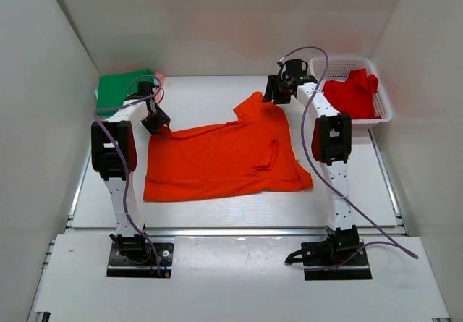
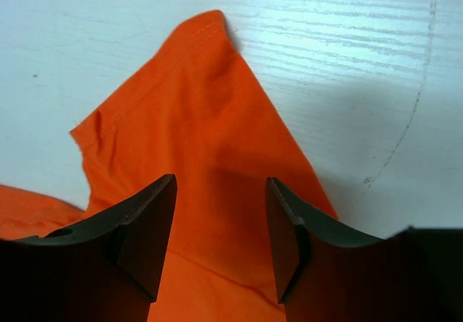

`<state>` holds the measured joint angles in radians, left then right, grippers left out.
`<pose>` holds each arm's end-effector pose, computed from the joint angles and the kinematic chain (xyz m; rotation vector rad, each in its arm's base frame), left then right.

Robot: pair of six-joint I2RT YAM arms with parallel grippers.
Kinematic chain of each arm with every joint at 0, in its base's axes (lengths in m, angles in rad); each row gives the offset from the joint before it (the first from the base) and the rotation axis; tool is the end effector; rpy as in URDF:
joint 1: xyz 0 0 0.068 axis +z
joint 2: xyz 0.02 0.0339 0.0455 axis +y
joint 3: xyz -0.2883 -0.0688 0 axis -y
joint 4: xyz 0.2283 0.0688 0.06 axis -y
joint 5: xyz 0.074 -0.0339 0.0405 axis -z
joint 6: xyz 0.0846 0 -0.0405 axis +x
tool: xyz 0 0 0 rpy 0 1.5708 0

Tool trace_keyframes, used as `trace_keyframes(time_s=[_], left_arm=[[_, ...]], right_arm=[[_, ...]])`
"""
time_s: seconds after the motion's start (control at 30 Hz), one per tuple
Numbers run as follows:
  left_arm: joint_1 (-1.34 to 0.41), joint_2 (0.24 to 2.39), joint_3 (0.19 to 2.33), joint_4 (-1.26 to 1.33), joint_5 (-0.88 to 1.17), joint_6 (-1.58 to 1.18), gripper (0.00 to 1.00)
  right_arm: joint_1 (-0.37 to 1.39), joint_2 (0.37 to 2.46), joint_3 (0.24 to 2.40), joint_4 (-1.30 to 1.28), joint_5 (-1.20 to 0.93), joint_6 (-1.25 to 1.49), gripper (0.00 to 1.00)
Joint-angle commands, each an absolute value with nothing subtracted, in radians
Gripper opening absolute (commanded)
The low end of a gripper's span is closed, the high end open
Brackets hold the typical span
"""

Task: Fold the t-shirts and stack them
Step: Grap the side of the flattened tshirt furthest away from the robot with both arms

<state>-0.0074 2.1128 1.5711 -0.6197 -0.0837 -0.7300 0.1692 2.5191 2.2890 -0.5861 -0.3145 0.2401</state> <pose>0.4583 0.0037 0.1490 -0.9867 2.5439 -0.0976 0.5831 0.1262 0.1754 -0.0658 2.4093 0.5672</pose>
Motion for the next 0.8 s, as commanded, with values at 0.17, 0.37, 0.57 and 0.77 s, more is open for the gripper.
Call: trace_keyframes(time_s=[0.17, 0.37, 0.57, 0.77], left_arm=[[-0.005, 2.083, 1.635, -0.615, 0.014, -0.730, 0.56], [0.000, 2.077, 1.678, -0.621, 0.029, -0.724, 0.56], [-0.002, 2.091, 1.715, -0.640, 0.035, -0.719, 0.56], [-0.003, 2.094, 1.723, -0.638, 0.031, -0.716, 0.56]], right_arm=[[0.192, 2.602, 2.405, -0.612, -0.169, 0.219, 0.53], [0.204, 2.585, 2.408, -0.589, -0.121, 0.213, 0.53], [0.189, 2.626, 2.454, -0.603, -0.138, 0.241, 0.53], [0.195, 2.603, 2.447, -0.612, -0.107, 0.219, 0.53]])
